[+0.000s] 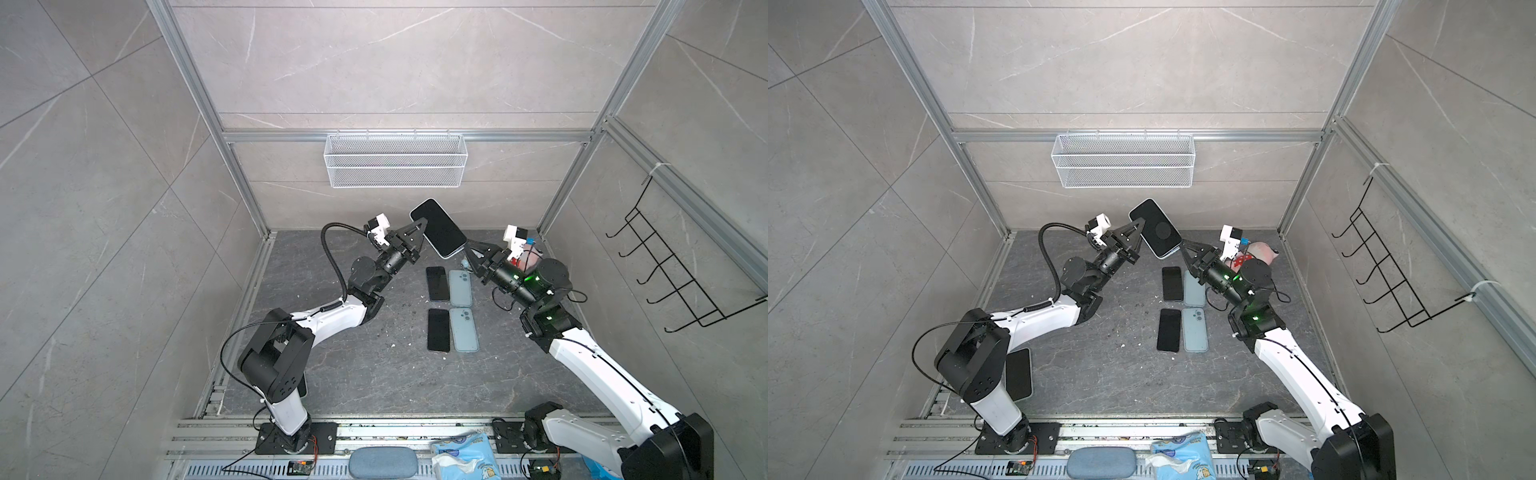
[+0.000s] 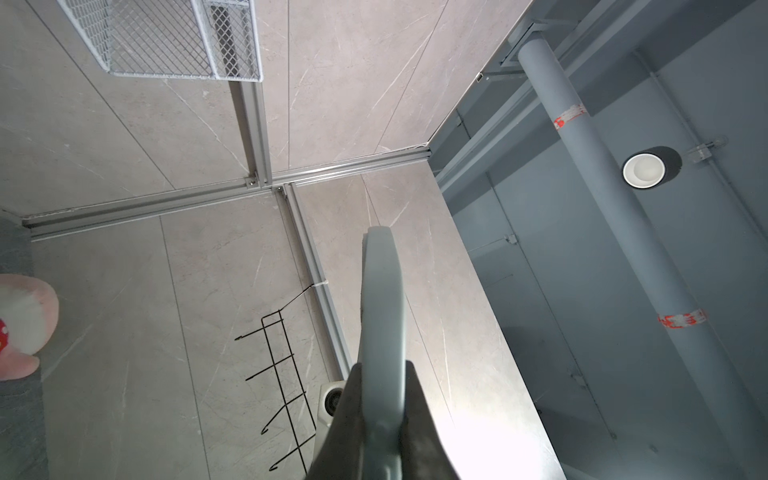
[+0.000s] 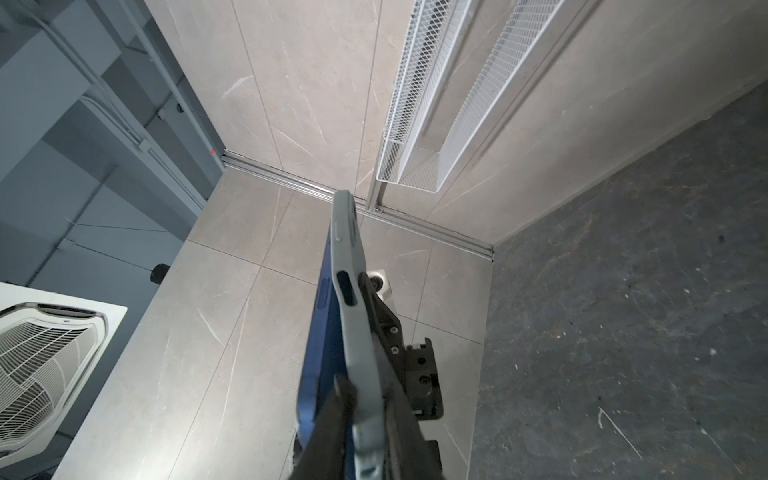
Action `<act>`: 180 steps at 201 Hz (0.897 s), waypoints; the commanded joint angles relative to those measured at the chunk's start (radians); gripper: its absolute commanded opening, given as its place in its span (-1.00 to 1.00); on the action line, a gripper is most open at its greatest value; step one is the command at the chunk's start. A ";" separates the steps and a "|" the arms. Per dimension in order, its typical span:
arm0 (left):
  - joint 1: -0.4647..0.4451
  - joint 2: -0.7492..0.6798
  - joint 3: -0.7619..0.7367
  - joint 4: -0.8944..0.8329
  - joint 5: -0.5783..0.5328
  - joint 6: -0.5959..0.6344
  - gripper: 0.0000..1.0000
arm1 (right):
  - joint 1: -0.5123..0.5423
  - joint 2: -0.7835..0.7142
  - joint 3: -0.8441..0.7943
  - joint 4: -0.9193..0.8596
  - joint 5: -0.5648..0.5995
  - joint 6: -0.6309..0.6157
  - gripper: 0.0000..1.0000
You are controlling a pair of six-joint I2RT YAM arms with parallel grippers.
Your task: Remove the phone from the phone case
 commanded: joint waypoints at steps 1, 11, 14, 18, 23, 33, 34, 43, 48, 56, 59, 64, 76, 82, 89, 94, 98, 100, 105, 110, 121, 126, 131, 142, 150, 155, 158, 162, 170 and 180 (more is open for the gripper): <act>-0.028 -0.038 0.050 0.097 -0.001 0.026 -1.00 | 0.062 0.019 -0.027 -0.072 -0.105 -0.021 -0.57; -0.028 -0.033 0.048 0.098 -0.003 0.023 -1.00 | 0.068 0.024 -0.034 -0.063 -0.109 -0.015 -0.56; -0.028 -0.033 0.045 0.097 -0.004 0.021 -1.00 | 0.071 0.024 -0.036 -0.065 -0.109 -0.015 -0.57; -0.029 -0.032 0.041 0.097 -0.009 0.020 -1.00 | 0.073 0.021 -0.038 -0.068 -0.109 -0.016 -0.57; -0.029 -0.033 0.036 0.096 -0.013 0.022 -1.00 | 0.075 0.018 -0.040 -0.073 -0.108 -0.018 -0.57; -0.028 -0.035 0.028 0.095 -0.013 0.026 -1.00 | 0.075 0.006 -0.051 -0.082 -0.095 -0.021 -0.61; -0.028 -0.035 0.029 0.095 -0.013 0.026 -1.00 | 0.075 0.004 -0.054 -0.083 -0.094 -0.021 -0.62; -0.028 -0.035 0.023 0.091 -0.011 0.027 -1.00 | 0.074 -0.012 -0.059 -0.101 -0.073 -0.028 -0.68; -0.029 -0.036 0.017 0.091 -0.013 0.028 -1.00 | 0.075 -0.018 -0.058 -0.116 -0.063 -0.035 -0.70; -0.030 -0.039 0.003 0.092 -0.017 0.027 -1.00 | 0.073 -0.024 -0.053 -0.138 -0.054 -0.049 -0.73; -0.029 -0.041 -0.003 0.091 -0.019 0.027 -1.00 | 0.073 -0.028 -0.051 -0.146 -0.050 -0.055 -0.74; -0.029 -0.045 -0.014 0.090 -0.021 0.029 -1.00 | 0.072 -0.032 -0.047 -0.159 -0.042 -0.062 -0.74; -0.027 -0.055 -0.043 0.083 -0.022 0.031 -1.00 | 0.067 -0.041 -0.044 -0.187 -0.025 -0.073 -0.73; -0.027 -0.060 -0.057 0.081 -0.024 0.032 -1.00 | 0.063 -0.047 -0.046 -0.203 -0.011 -0.076 -0.70; -0.027 -0.066 -0.077 0.084 -0.027 0.031 -1.00 | 0.055 -0.053 -0.053 -0.209 0.006 -0.077 -0.68; -0.028 -0.070 -0.091 0.086 -0.030 0.029 -1.00 | 0.051 -0.058 -0.058 -0.210 0.013 -0.076 -0.67; -0.026 -0.075 -0.101 0.088 -0.032 0.028 -1.00 | 0.046 -0.060 -0.063 -0.212 0.016 -0.073 -0.67; -0.026 -0.077 -0.106 0.088 -0.033 0.028 -1.00 | 0.045 -0.061 -0.064 -0.213 0.018 -0.072 -0.67; -0.024 -0.082 -0.118 0.090 -0.034 0.027 -1.00 | 0.040 -0.062 -0.067 -0.214 0.021 -0.071 -0.67; -0.023 -0.088 -0.129 0.092 -0.033 0.028 -1.00 | 0.038 -0.062 -0.069 -0.214 0.024 -0.072 -0.67; -0.021 -0.099 -0.149 0.090 -0.033 0.028 -1.00 | 0.035 -0.061 -0.073 -0.218 0.032 -0.071 -0.66; -0.021 -0.102 -0.155 0.090 -0.032 0.029 -1.00 | 0.035 -0.060 -0.075 -0.218 0.035 -0.069 -0.64; -0.021 -0.105 -0.163 0.089 -0.033 0.029 -1.00 | 0.033 -0.059 -0.077 -0.218 0.038 -0.070 -0.62; -0.020 -0.112 -0.177 0.089 -0.033 0.028 -1.00 | 0.032 -0.060 -0.086 -0.219 0.049 -0.069 -0.61; -0.018 -0.114 -0.186 0.093 -0.034 0.028 -1.00 | 0.032 -0.063 -0.092 -0.217 0.057 -0.068 -0.59; -0.020 -0.116 -0.194 0.094 -0.036 0.027 -1.00 | 0.031 -0.066 -0.096 -0.220 0.064 -0.070 -0.58; -0.019 -0.117 -0.199 0.095 -0.037 0.026 -1.00 | 0.030 -0.069 -0.098 -0.220 0.068 -0.070 -0.58; -0.019 -0.118 -0.202 0.095 -0.037 0.025 -1.00 | 0.030 -0.069 -0.100 -0.219 0.069 -0.071 -0.58; -0.019 -0.118 -0.207 0.097 -0.035 0.023 -1.00 | 0.030 -0.068 -0.101 -0.216 0.065 -0.072 -0.59; -0.019 -0.115 -0.209 0.101 -0.031 0.022 -1.00 | 0.031 -0.060 -0.103 -0.201 0.054 -0.071 -0.62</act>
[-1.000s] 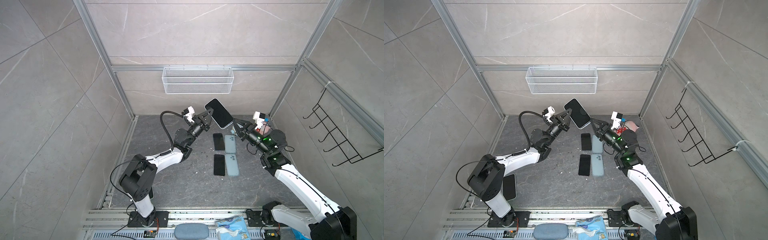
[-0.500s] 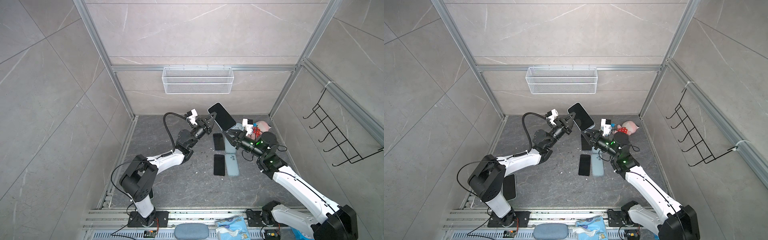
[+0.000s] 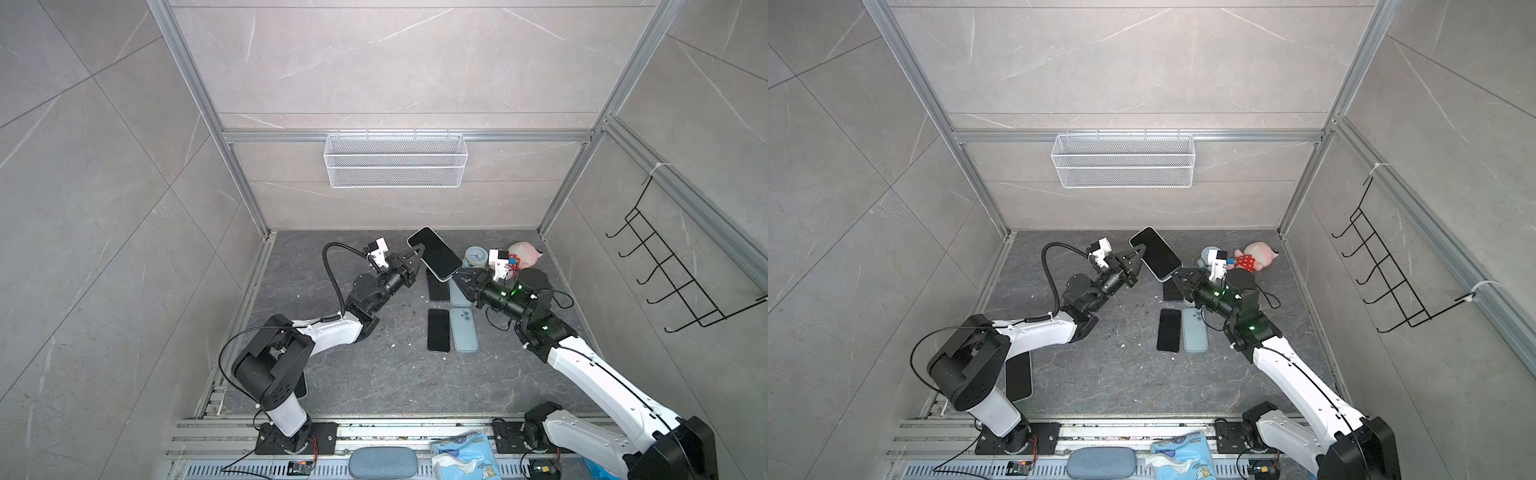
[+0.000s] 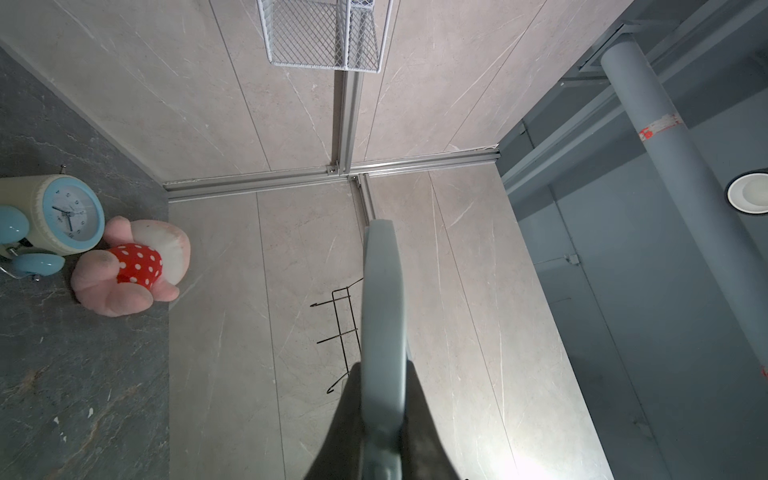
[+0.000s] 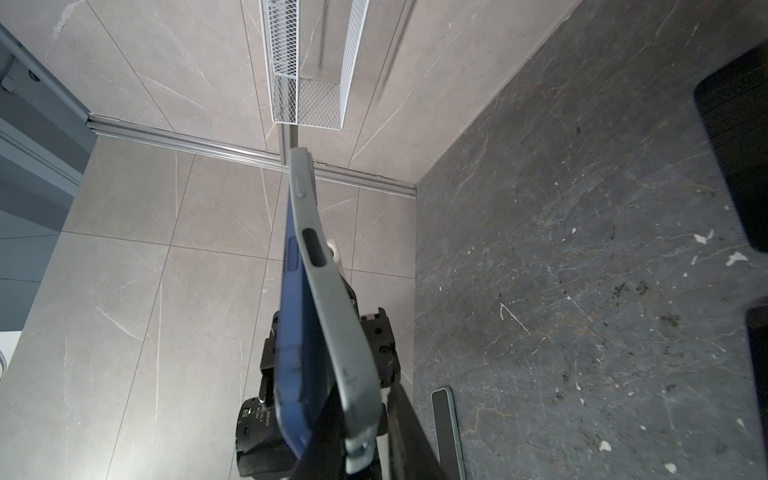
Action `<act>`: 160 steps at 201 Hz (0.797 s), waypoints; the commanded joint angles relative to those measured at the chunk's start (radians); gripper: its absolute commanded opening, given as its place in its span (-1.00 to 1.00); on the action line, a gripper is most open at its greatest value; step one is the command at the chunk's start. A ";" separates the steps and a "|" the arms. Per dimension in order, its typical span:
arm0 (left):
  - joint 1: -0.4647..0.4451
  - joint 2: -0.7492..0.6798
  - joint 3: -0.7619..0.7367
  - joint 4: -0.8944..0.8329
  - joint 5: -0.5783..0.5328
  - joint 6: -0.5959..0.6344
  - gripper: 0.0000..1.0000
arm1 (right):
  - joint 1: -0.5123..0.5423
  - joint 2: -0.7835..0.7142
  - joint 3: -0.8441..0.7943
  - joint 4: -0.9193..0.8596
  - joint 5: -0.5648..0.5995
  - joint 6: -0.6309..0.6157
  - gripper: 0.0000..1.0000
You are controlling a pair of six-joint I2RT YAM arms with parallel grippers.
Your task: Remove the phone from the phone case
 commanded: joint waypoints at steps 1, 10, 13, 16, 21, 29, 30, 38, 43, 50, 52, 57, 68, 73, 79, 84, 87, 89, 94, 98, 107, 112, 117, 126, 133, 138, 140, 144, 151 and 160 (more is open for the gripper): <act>0.002 -0.061 0.010 0.127 0.003 0.006 -1.00 | -0.006 -0.012 -0.014 0.023 0.024 -0.021 -0.62; 0.001 -0.058 0.008 0.128 0.006 0.006 -1.00 | -0.007 -0.004 -0.020 0.049 0.011 -0.010 -0.66; 0.000 -0.056 0.008 0.128 0.008 0.005 -1.00 | -0.005 0.000 -0.022 0.059 0.005 -0.006 -0.68; 0.000 -0.054 0.007 0.128 0.009 0.004 -1.00 | -0.005 0.002 -0.024 0.068 -0.001 -0.003 -0.69; -0.003 -0.050 0.006 0.128 0.010 0.003 -1.00 | -0.006 0.007 -0.027 0.084 -0.008 0.003 -0.74; -0.005 -0.046 -0.001 0.129 0.011 0.000 -1.00 | -0.006 0.011 -0.033 0.105 -0.017 0.012 -0.80; -0.005 -0.045 -0.002 0.129 0.011 0.001 -1.00 | -0.006 0.012 -0.033 0.108 -0.019 0.012 -0.81; -0.005 -0.044 -0.017 0.129 0.014 0.003 -1.00 | -0.006 0.012 -0.041 0.128 -0.024 0.020 -0.90; -0.005 -0.044 -0.027 0.128 0.014 0.006 -1.00 | -0.007 0.011 -0.045 0.132 -0.028 0.023 -0.95; -0.005 -0.045 -0.045 0.117 0.013 0.007 -1.00 | -0.006 0.008 -0.047 0.129 -0.032 0.021 -1.00; -0.005 -0.047 -0.051 0.113 0.011 0.006 -1.00 | -0.006 0.007 -0.047 0.126 -0.033 0.020 -1.00; -0.005 -0.049 -0.067 0.099 0.011 0.006 -1.00 | -0.006 0.002 -0.049 0.117 -0.035 0.018 -1.00; -0.005 -0.058 -0.103 0.063 0.009 0.007 -1.00 | -0.005 -0.010 -0.059 0.096 -0.032 0.012 -1.00; -0.005 -0.062 -0.118 0.041 0.007 0.007 -1.00 | -0.005 -0.013 -0.066 0.093 -0.031 0.012 -1.00; -0.005 -0.068 -0.137 0.011 0.005 0.009 -0.82 | -0.003 -0.017 -0.072 0.089 -0.032 0.010 -1.00; -0.005 -0.074 -0.153 -0.010 0.001 0.013 -0.72 | -0.002 -0.020 -0.077 0.079 -0.034 0.007 -1.00; -0.005 -0.077 -0.164 -0.018 -0.004 0.019 -0.68 | 0.000 -0.020 -0.079 0.074 -0.034 0.005 -1.00; -0.006 -0.081 -0.169 -0.023 -0.006 0.024 -0.64 | 0.001 -0.020 -0.080 0.066 -0.034 0.004 -1.00; -0.005 -0.087 -0.183 -0.033 -0.013 0.033 -0.56 | 0.005 -0.021 -0.084 0.056 -0.034 -0.001 -1.00; -0.005 -0.091 -0.194 -0.040 -0.017 0.042 -0.45 | 0.008 -0.020 -0.087 0.051 -0.033 -0.003 -1.00; -0.005 -0.104 -0.215 -0.069 -0.026 0.059 -0.21 | 0.016 -0.017 -0.095 0.040 -0.031 -0.012 -1.00; -0.003 -0.112 -0.223 -0.082 -0.029 0.072 -0.13 | 0.020 -0.013 -0.098 0.034 -0.030 -0.014 -1.00; -0.003 -0.118 -0.229 -0.094 -0.028 0.086 -0.06 | 0.027 -0.009 -0.102 0.031 -0.029 -0.017 -1.00; 0.003 -0.133 -0.237 -0.132 -0.021 0.106 0.10 | 0.034 -0.003 -0.114 0.033 -0.027 -0.017 -1.00; 0.006 -0.150 -0.247 -0.169 -0.024 0.121 0.20 | 0.040 0.001 -0.119 0.032 -0.024 -0.020 -1.00; 0.007 -0.161 -0.256 -0.190 -0.031 0.133 0.27 | 0.043 0.003 -0.125 0.028 -0.021 -0.023 -1.00; 0.009 -0.167 -0.259 -0.200 -0.032 0.137 0.30 | 0.044 0.004 -0.125 0.027 -0.020 -0.022 -1.00; 0.013 -0.178 -0.265 -0.222 -0.035 0.149 0.34 | 0.046 0.005 -0.129 0.025 -0.017 -0.023 -1.00; 0.020 -0.199 -0.275 -0.264 -0.039 0.168 0.39 | 0.050 0.009 -0.135 0.027 -0.013 -0.023 -1.00; 0.028 -0.241 -0.286 -0.343 -0.052 0.201 0.44 | 0.060 0.018 -0.138 0.017 -0.009 -0.030 -1.00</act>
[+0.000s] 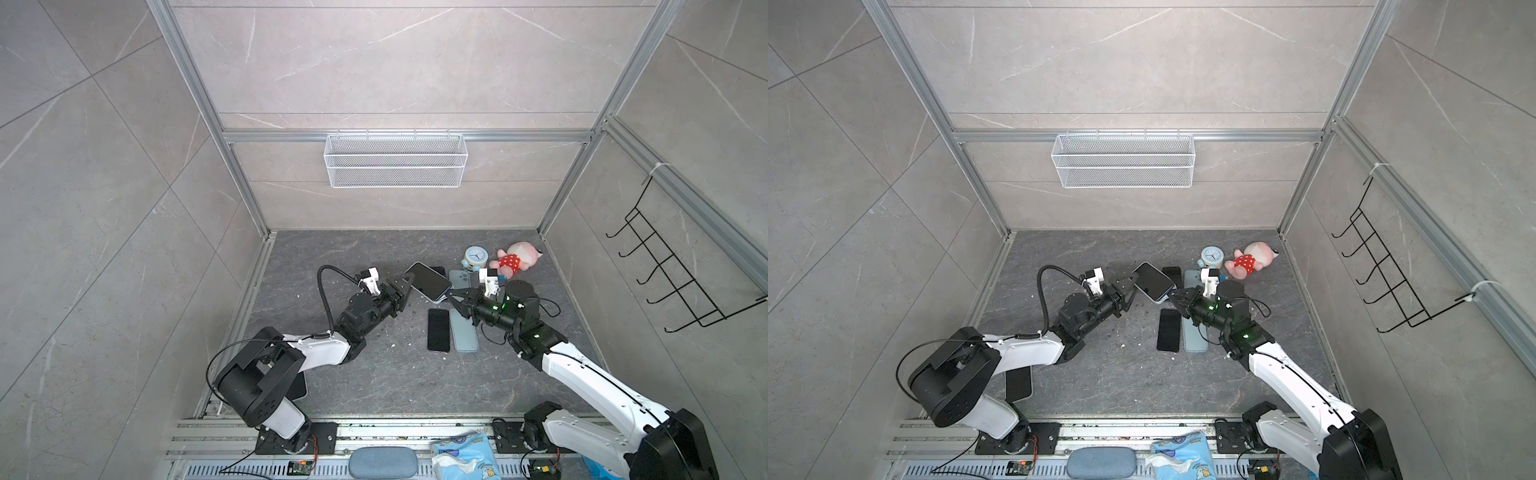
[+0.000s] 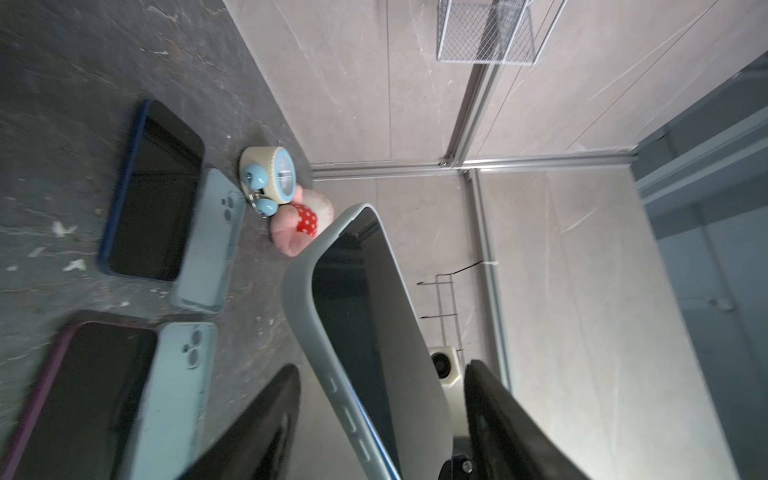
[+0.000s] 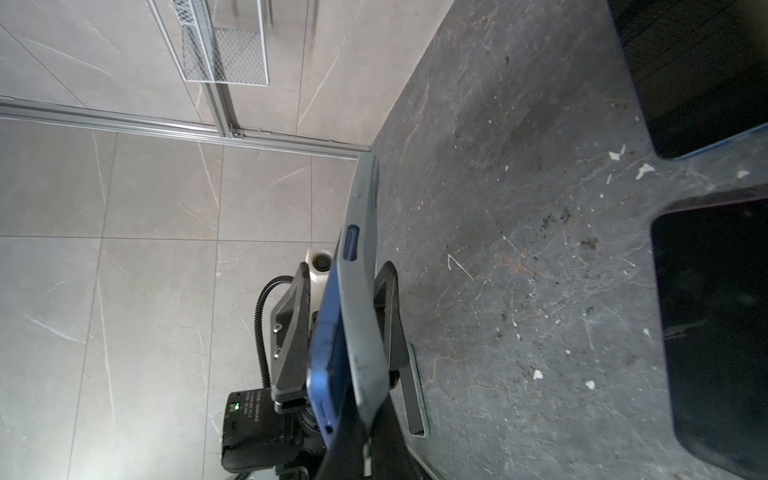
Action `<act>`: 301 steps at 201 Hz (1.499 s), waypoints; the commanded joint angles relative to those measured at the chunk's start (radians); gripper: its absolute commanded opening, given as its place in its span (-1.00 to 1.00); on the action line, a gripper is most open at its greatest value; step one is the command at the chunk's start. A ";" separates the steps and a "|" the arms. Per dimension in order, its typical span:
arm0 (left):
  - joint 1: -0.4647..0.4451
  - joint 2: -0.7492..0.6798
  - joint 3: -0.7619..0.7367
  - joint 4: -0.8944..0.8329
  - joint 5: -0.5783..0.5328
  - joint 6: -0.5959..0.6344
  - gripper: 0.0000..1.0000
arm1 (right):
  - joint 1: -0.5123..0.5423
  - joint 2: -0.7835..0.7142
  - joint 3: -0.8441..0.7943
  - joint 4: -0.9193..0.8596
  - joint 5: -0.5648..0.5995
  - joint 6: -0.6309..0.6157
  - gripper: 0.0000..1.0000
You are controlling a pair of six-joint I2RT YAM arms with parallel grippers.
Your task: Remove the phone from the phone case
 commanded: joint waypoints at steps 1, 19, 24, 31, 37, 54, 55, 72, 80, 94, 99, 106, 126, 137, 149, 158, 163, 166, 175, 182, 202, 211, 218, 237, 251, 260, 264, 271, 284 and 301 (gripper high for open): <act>0.023 -0.113 -0.015 -0.147 -0.029 0.118 0.45 | 0.020 0.008 -0.010 0.032 0.018 -0.034 -1.00; 0.038 -0.220 0.045 -0.456 -0.045 0.265 0.55 | 0.037 0.025 -0.015 0.007 0.033 -0.044 -1.00; 0.038 -0.250 0.079 -0.578 -0.059 0.321 0.56 | 0.043 0.029 -0.016 0.002 0.036 -0.046 -1.00; 0.038 -0.282 0.131 -0.719 -0.085 0.413 0.57 | 0.048 0.036 -0.016 -0.007 0.041 -0.048 -1.00; 0.036 -0.302 0.171 -0.827 -0.109 0.484 0.57 | 0.052 0.043 -0.016 -0.014 0.044 -0.050 -1.00; 0.034 -0.342 0.237 -0.968 -0.134 0.650 0.58 | 0.066 0.053 -0.016 -0.018 0.058 -0.055 -1.00; 0.034 -0.342 0.241 -0.971 -0.131 0.659 0.58 | 0.067 0.054 -0.016 -0.018 0.059 -0.055 -1.00; 0.025 -0.296 0.354 -1.096 -0.037 0.824 0.58 | 0.080 0.071 -0.010 -0.023 0.069 -0.060 -1.00; 0.007 -0.252 0.428 -1.183 -0.007 0.910 0.58 | 0.087 0.083 -0.006 -0.023 0.075 -0.061 -1.00; -0.052 -0.182 0.538 -1.316 0.002 1.052 0.57 | 0.100 0.106 0.002 -0.021 0.077 -0.063 -1.00; -0.073 -0.159 0.575 -1.359 -0.003 1.091 0.58 | 0.104 0.113 0.002 -0.017 0.080 -0.061 -1.00; -0.089 -0.136 0.609 -1.408 -0.013 1.133 0.58 | 0.109 0.120 0.002 -0.005 0.083 -0.059 -1.00; -0.100 -0.096 0.645 -1.455 -0.035 1.198 0.56 | 0.122 0.136 0.005 0.000 0.093 -0.061 -1.00; -0.107 -0.077 0.662 -1.467 -0.025 1.222 0.53 | 0.128 0.144 0.008 -0.001 0.095 -0.064 -1.00; -0.114 -0.052 0.680 -1.473 -0.008 1.243 0.51 | 0.129 0.152 0.010 0.003 0.095 -0.063 -1.00; -0.122 -0.034 0.696 -1.484 -0.005 1.261 0.49 | 0.131 0.154 0.012 0.005 0.094 -0.063 -1.00; -0.127 -0.023 0.703 -1.490 -0.003 1.270 0.48 | 0.131 0.156 0.012 0.004 0.093 -0.063 -1.00; -0.129 -0.018 0.706 -1.493 -0.002 1.274 0.46 | 0.132 0.157 0.014 0.004 0.093 -0.063 -1.00; -0.134 -0.003 0.711 -1.496 0.008 1.283 0.45 | 0.132 0.157 0.015 0.002 0.092 -0.064 -1.00; -0.134 0.005 0.712 -1.495 0.015 1.284 0.45 | 0.134 0.157 0.016 -0.001 0.092 -0.067 -1.00; -0.146 0.031 0.721 -1.497 0.031 1.297 0.44 | 0.133 0.157 0.015 -0.008 0.097 -0.068 -1.00; -0.150 0.043 0.728 -1.500 0.037 1.303 0.43 | 0.134 0.158 0.015 -0.005 0.097 -0.070 -1.00; -0.152 0.051 0.730 -1.502 0.043 1.305 0.42 | 0.134 0.159 0.014 -0.005 0.096 -0.070 -1.00; -0.159 0.077 0.748 -1.523 0.021 1.314 0.38 | 0.135 0.160 0.011 0.003 0.095 -0.066 -1.00; -0.166 0.090 0.754 -1.529 -0.007 1.322 0.36 | 0.137 0.158 0.008 0.004 0.095 -0.064 -1.00; -0.172 0.099 0.758 -1.533 -0.029 1.325 0.35 | 0.137 0.158 0.005 0.008 0.095 -0.064 -1.00; -0.173 0.102 0.759 -1.534 -0.039 1.326 0.35 | 0.139 0.157 0.004 0.010 0.095 -0.061 -1.00; -0.178 0.108 0.761 -1.537 -0.055 1.329 0.35 | 0.138 0.156 0.002 0.012 0.095 -0.062 -1.00; -0.188 0.123 0.765 -1.541 -0.074 1.335 0.34 | 0.139 0.153 -0.002 0.014 0.097 -0.059 -1.00; -0.201 0.147 0.776 -1.559 -0.139 1.345 0.32 | 0.142 0.149 -0.010 0.022 0.097 -0.055 -1.00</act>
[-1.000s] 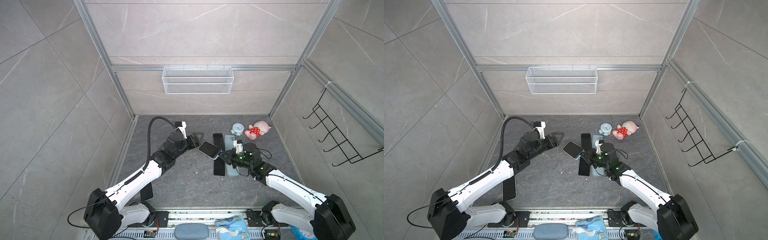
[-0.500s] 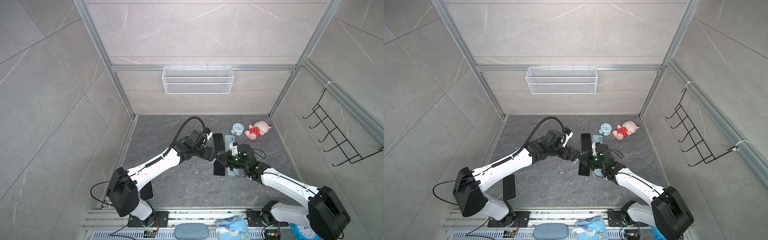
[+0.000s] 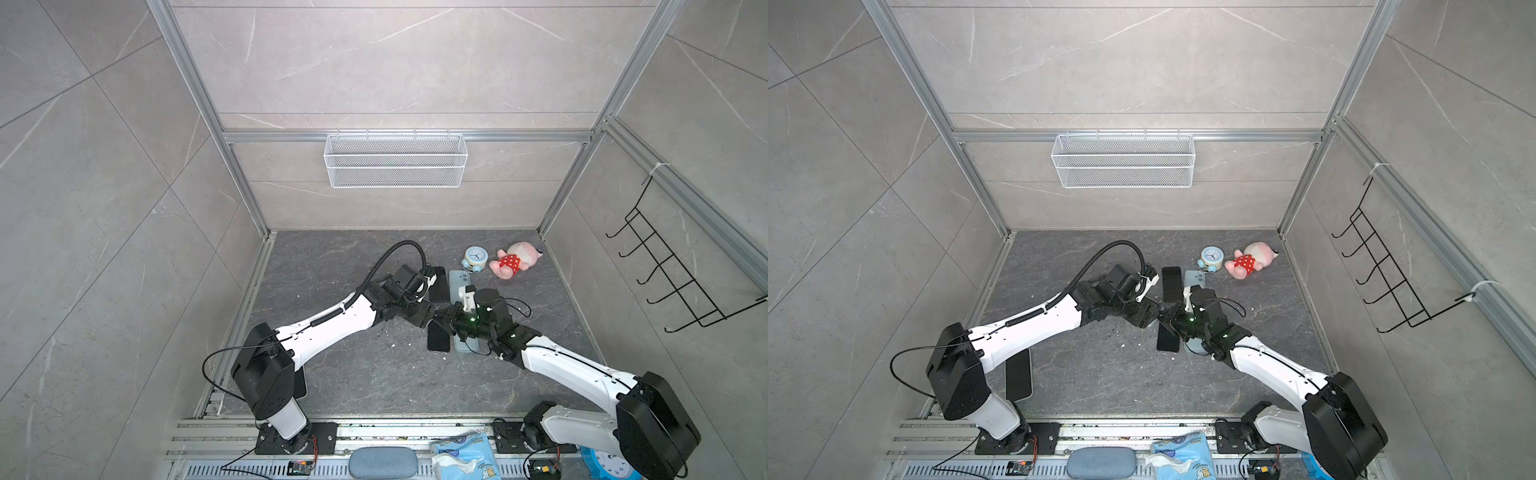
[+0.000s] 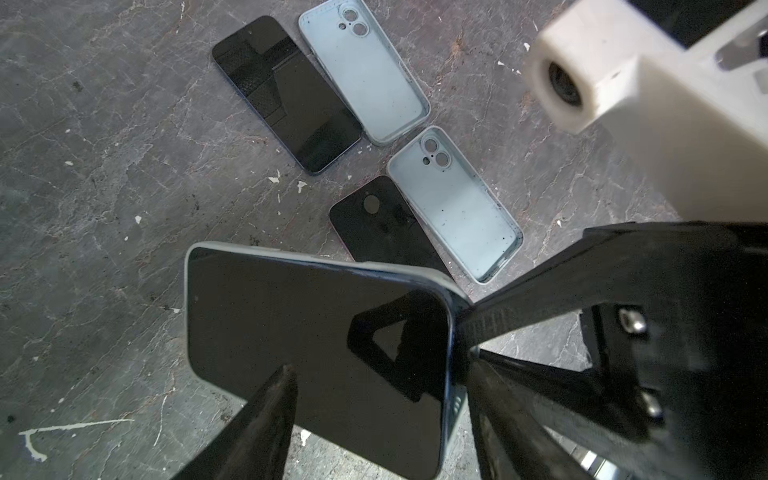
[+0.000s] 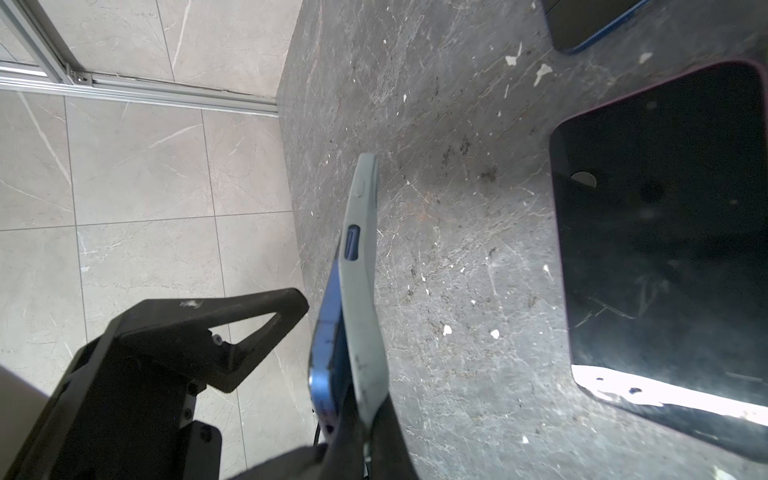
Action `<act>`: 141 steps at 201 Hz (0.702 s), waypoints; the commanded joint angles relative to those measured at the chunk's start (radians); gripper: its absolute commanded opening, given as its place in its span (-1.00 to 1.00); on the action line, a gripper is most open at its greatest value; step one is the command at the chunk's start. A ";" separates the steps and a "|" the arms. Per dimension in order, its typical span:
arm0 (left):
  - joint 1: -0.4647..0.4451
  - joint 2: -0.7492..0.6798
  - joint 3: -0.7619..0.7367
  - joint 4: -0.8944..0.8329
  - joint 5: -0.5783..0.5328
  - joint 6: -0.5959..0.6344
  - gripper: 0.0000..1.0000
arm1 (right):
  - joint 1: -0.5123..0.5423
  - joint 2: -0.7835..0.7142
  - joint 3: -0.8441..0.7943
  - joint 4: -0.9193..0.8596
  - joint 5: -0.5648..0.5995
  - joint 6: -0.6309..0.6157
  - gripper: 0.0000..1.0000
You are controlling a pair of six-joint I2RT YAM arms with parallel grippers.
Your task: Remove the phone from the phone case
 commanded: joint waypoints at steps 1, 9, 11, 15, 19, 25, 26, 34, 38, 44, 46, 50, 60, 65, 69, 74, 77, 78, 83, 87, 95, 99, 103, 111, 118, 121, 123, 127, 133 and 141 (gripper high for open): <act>-0.024 0.039 0.050 -0.037 -0.091 0.043 0.31 | 0.009 -0.011 0.008 0.090 -0.002 -0.007 -1.00; -0.025 0.047 0.055 -0.043 -0.131 0.046 0.29 | 0.011 -0.012 0.003 0.096 -0.002 -0.003 -1.00; -0.025 0.048 0.055 -0.043 -0.137 0.047 0.28 | 0.011 -0.014 0.003 0.097 -0.002 -0.001 -1.00; -0.027 0.048 0.053 -0.043 -0.148 0.049 0.28 | 0.012 -0.015 0.002 0.098 -0.002 -0.002 -1.00; -0.028 0.050 0.053 -0.042 -0.158 0.050 0.28 | 0.013 -0.016 0.000 0.099 -0.002 -0.001 -1.00; -0.028 0.051 0.052 -0.039 -0.166 0.051 0.27 | 0.015 -0.017 -0.001 0.100 0.000 0.001 -1.00; -0.028 0.051 0.052 -0.038 -0.167 0.053 0.27 | 0.015 -0.018 -0.001 0.100 0.000 0.001 -1.00; -0.031 0.057 0.051 -0.034 -0.168 0.057 0.27 | 0.016 -0.020 -0.004 0.104 0.000 0.004 -1.00; -0.031 0.061 0.052 -0.034 -0.167 0.057 0.26 | 0.018 -0.021 -0.004 0.106 0.000 0.006 -1.00; -0.034 0.068 0.053 -0.035 -0.168 0.059 0.26 | 0.017 -0.023 -0.006 0.105 0.000 0.006 -1.00; -0.034 0.070 0.053 -0.034 -0.170 0.059 0.25 | 0.017 -0.023 -0.006 0.105 0.000 0.006 -1.00; -0.036 0.075 0.053 -0.035 -0.176 0.060 0.24 | 0.018 -0.025 -0.006 0.105 0.000 0.008 -1.00; -0.038 0.084 0.049 -0.041 -0.204 0.061 0.21 | 0.018 -0.030 -0.008 0.106 0.001 0.008 -1.00; -0.040 0.085 0.046 -0.044 -0.214 0.065 0.20 | 0.019 -0.032 -0.008 0.104 0.001 0.010 -1.00; -0.040 0.085 0.043 -0.045 -0.219 0.066 0.19 | 0.020 -0.033 -0.008 0.104 0.001 0.010 -1.00; -0.040 0.086 0.039 -0.045 -0.224 0.068 0.18 | 0.020 -0.035 -0.009 0.102 0.003 0.010 -1.00; -0.040 0.084 0.038 -0.046 -0.226 0.068 0.17 | 0.020 -0.037 -0.011 0.102 0.003 0.009 -1.00; -0.041 0.084 0.038 -0.046 -0.227 0.067 0.16 | 0.020 -0.037 -0.011 0.101 0.003 0.009 -1.00; -0.042 0.084 0.033 -0.047 -0.234 0.069 0.13 | 0.020 -0.040 -0.012 0.101 0.006 0.010 -1.00; -0.043 0.084 0.031 -0.048 -0.240 0.071 0.11 | 0.020 -0.041 -0.012 0.101 0.006 0.010 -1.00; -0.046 0.085 0.030 -0.053 -0.256 0.072 0.08 | 0.019 -0.042 -0.014 0.101 0.007 0.011 -1.00; -0.047 0.086 0.028 -0.057 -0.267 0.074 0.06 | 0.019 -0.042 -0.013 0.102 0.007 0.011 -1.00; -0.050 0.085 0.029 -0.060 -0.277 0.075 0.04 | 0.020 -0.041 -0.016 0.104 0.007 0.012 -1.00; -0.053 0.086 0.026 -0.063 -0.290 0.079 -0.02 | 0.020 -0.041 -0.015 0.107 0.006 0.014 -1.00; -0.055 0.084 0.024 -0.066 -0.301 0.081 -0.06 | 0.021 -0.039 -0.017 0.111 0.006 0.018 -1.00; -0.057 0.084 0.022 -0.066 -0.304 0.081 -0.07 | 0.022 -0.039 -0.018 0.112 0.006 0.018 -1.00; -0.057 0.084 0.020 -0.067 -0.305 0.081 -0.08 | 0.022 -0.039 -0.019 0.114 0.006 0.019 -1.00; -0.057 0.084 0.020 -0.068 -0.309 0.081 -0.10 | 0.022 -0.037 -0.018 0.116 0.006 0.021 -1.00; -0.060 0.083 0.016 -0.071 -0.319 0.084 -0.15 | 0.022 -0.038 -0.019 0.119 0.003 0.022 -1.00; -0.063 0.080 0.013 -0.073 -0.332 0.088 -0.19 | 0.022 -0.036 -0.020 0.119 0.004 0.024 -1.00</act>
